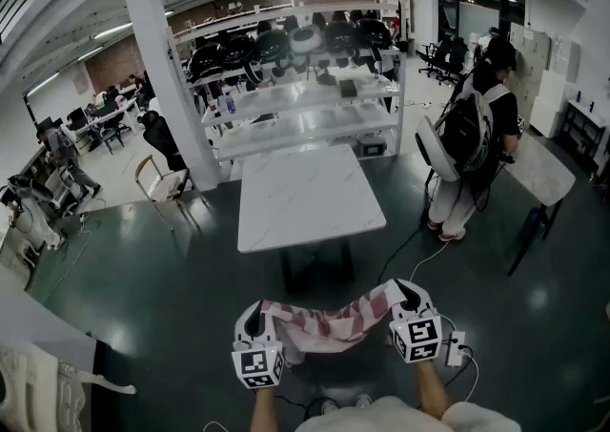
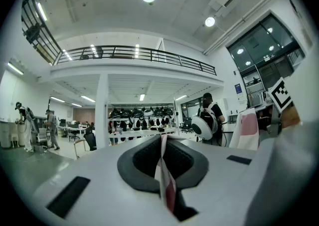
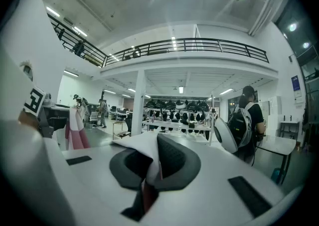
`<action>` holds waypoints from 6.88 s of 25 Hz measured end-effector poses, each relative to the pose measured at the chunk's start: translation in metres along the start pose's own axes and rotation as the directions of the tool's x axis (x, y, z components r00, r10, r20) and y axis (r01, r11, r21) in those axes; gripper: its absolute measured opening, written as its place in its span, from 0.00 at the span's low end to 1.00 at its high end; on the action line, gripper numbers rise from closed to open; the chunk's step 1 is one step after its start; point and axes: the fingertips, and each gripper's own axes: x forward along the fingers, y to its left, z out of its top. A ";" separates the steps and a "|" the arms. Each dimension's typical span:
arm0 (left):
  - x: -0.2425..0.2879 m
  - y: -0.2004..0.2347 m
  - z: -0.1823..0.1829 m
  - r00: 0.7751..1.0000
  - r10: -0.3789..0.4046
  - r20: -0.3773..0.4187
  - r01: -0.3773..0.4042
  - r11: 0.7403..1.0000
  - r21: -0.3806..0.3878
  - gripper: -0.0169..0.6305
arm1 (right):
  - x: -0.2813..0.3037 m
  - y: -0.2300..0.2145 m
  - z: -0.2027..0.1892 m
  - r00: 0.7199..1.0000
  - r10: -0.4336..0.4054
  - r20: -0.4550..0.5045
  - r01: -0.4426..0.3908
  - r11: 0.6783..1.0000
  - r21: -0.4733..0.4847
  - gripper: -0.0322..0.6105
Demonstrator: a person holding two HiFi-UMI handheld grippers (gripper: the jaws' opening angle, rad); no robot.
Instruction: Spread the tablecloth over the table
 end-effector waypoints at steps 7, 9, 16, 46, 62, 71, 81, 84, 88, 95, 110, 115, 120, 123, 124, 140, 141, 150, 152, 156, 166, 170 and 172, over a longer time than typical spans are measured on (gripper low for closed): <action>-0.001 -0.005 0.006 1.000 0.010 0.002 -0.010 1.000 -0.001 0.07 | -0.003 -0.002 0.002 1.000 0.015 0.000 -0.015 1.000 -0.004 0.07; -0.004 -0.008 0.005 1.000 0.015 0.002 -0.015 1.000 -0.002 0.07 | -0.005 -0.003 -0.001 1.000 0.023 -0.001 -0.023 1.000 -0.003 0.07; -0.010 -0.020 0.004 1.000 0.028 -0.004 -0.028 1.000 -0.009 0.07 | -0.011 0.000 -0.002 0.998 0.066 0.007 -0.066 0.998 0.013 0.07; 0.077 -0.039 0.013 0.999 0.032 0.041 -0.031 0.999 -0.019 0.07 | 0.048 -0.060 0.013 0.996 0.065 0.065 -0.065 0.998 0.000 0.07; 0.203 0.052 0.024 0.995 0.015 0.104 -0.010 0.999 -0.044 0.07 | 0.194 -0.044 0.046 0.994 0.069 0.085 -0.065 0.997 -0.041 0.07; 0.272 0.110 0.035 0.990 -0.004 0.141 0.010 0.999 -0.046 0.07 | 0.274 -0.031 0.060 0.995 0.051 0.090 -0.046 0.997 -0.056 0.07; 0.339 0.153 0.033 0.983 -0.034 0.178 0.042 0.998 -0.043 0.07 | 0.343 -0.025 0.064 0.993 0.027 0.116 -0.019 0.997 -0.070 0.07; 0.354 0.162 0.034 0.982 -0.044 0.186 0.052 0.998 -0.042 0.07 | 0.359 -0.026 0.066 0.993 0.019 0.118 -0.011 0.997 -0.074 0.07; 0.365 0.168 0.036 0.980 -0.052 0.191 0.062 0.997 -0.044 0.07 | 0.373 -0.027 0.067 0.993 0.015 0.117 -0.006 0.997 -0.076 0.07; 0.390 0.175 0.025 0.983 -0.048 0.174 0.057 0.997 -0.050 0.07 | 0.405 -0.033 0.062 0.994 0.027 0.108 -0.019 0.997 -0.073 0.07; 0.501 0.189 -0.006 0.998 -0.006 0.063 0.007 1.000 -0.019 0.07 | 0.528 -0.076 0.047 0.994 0.085 0.075 -0.083 0.996 -0.034 0.07; 0.543 0.196 -0.013 0.999 0.021 0.027 -0.021 0.999 -0.032 0.07 | 0.574 -0.091 0.043 0.991 0.120 0.057 -0.119 0.993 -0.015 0.07; 0.579 0.195 -0.025 0.999 0.049 -0.006 -0.049 0.998 -0.042 0.07 | 0.612 -0.107 0.029 0.987 0.158 0.033 -0.159 0.987 0.003 0.07; 0.597 0.194 -0.030 0.998 0.064 -0.030 -0.065 0.997 -0.040 0.07 | 0.630 -0.114 0.022 0.983 0.184 0.019 -0.184 0.983 0.015 0.07; 0.602 0.194 -0.032 0.997 0.068 -0.037 -0.070 0.997 -0.039 0.07 | 0.636 -0.116 0.020 0.981 0.192 0.015 -0.193 0.981 0.020 0.07; 0.645 0.196 -0.053 0.990 0.112 -0.088 -0.116 0.993 -0.039 0.07 | 0.688 -0.129 -0.005 0.964 0.267 -0.021 -0.266 0.963 0.051 0.07; 0.646 0.197 -0.054 0.990 0.112 -0.086 -0.116 0.992 -0.041 0.07 | 0.689 -0.129 -0.006 0.963 0.267 -0.022 -0.266 0.963 0.049 0.07; 0.616 0.240 -0.049 0.978 0.204 -0.044 -0.206 0.978 -0.040 0.07 | 0.697 -0.085 0.006 0.944 0.331 -0.020 -0.330 0.944 0.019 0.07; 0.599 0.259 -0.047 0.969 0.246 -0.036 -0.247 0.968 -0.040 0.07 | 0.701 -0.063 0.013 0.929 0.369 -0.015 -0.369 0.929 0.010 0.07; 0.561 0.302 -0.047 0.940 0.340 -0.029 -0.341 0.939 -0.040 0.07 | 0.714 -0.012 0.029 0.890 0.455 0.009 -0.455 0.890 -0.010 0.07; 0.420 0.409 -0.034 0.779 0.627 -0.013 -0.627 0.779 -0.025 0.07 | 0.725 0.149 0.071 0.699 0.711 0.071 -0.707 0.703 -0.073 0.07; 0.352 0.451 -0.021 0.679 0.734 0.010 -0.734 0.679 -0.006 0.07 | 0.720 0.216 0.087 0.600 0.795 0.090 -0.789 0.606 -0.102 0.07; 0.319 0.470 -0.013 0.625 0.780 0.024 -0.780 0.625 0.009 0.07 | 0.717 0.249 0.095 0.544 0.834 0.096 -0.824 0.552 -0.123 0.07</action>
